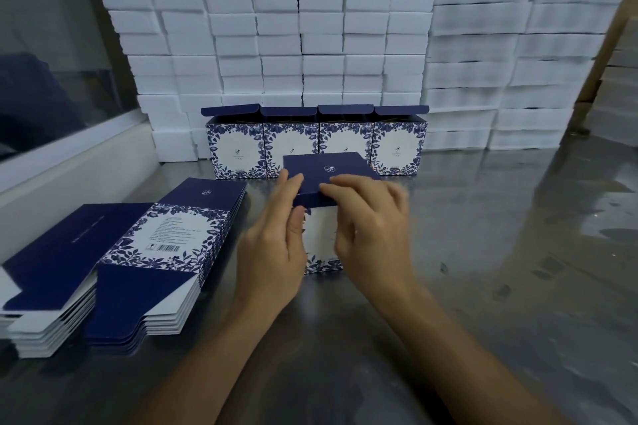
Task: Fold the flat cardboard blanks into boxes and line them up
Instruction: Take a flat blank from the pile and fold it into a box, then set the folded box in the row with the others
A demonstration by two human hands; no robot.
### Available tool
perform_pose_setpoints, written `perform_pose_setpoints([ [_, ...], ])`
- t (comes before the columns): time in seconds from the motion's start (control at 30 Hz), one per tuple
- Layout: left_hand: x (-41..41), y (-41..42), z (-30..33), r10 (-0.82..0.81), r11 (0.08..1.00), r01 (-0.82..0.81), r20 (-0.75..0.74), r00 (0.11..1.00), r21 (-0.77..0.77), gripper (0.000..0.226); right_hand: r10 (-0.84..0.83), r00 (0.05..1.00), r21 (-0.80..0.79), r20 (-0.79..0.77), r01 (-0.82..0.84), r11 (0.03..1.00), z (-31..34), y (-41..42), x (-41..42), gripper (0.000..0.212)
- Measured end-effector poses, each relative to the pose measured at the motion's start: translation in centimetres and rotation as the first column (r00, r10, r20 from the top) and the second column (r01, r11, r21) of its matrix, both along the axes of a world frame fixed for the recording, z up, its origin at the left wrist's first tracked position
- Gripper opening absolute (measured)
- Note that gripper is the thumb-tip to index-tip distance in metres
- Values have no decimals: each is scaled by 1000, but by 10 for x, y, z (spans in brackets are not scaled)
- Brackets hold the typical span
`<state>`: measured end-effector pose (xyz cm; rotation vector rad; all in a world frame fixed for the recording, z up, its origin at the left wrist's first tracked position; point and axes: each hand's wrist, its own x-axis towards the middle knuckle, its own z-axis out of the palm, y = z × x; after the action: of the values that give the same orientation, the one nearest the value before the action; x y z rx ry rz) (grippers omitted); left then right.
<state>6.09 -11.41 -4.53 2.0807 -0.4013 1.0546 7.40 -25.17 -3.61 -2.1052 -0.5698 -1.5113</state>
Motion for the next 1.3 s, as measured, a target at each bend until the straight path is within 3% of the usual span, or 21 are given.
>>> perform_pose_setpoints([
  [0.1, 1, -1, -4, -48, 999, 50, -70, 996, 22, 53, 39, 997, 17, -67, -38, 999, -2, 10, -2, 26],
  [0.2, 6, 1, -12, -64, 989, 84, -158, 985, 123, 59, -49, 990, 47, -134, 55, 997, 0, 4, 2, 28],
  [0.3, 13, 2, -20, -8, 929, 149, -384, 923, 338, 50, -186, 959, 45, -215, 200, 979, 2, -14, 11, 35],
  [0.37, 19, 6, -22, 82, 910, 119, -454, 887, 398, 38, -286, 924, 36, -254, 305, 952, 2, -28, 18, 39],
  [0.5, 30, 16, -25, 238, 922, -43, -474, 848, 385, 21, -408, 838, 50, -362, 455, 889, 0, -58, 32, 49],
  [0.7, 33, 16, -29, 246, 925, -66, -457, 855, 375, 14, -498, 706, -20, -504, 567, 823, 4, -100, 63, 62],
  [0.93, 37, 15, -32, 248, 924, -86, -412, 877, 373, 10, -502, 677, -68, -538, 559, 826, 9, -136, 113, 67],
  [1.3, 39, 13, -33, 282, 908, -98, -419, 863, 408, 14, -229, 657, 0, -718, 329, 944, 31, -158, 182, 63],
])
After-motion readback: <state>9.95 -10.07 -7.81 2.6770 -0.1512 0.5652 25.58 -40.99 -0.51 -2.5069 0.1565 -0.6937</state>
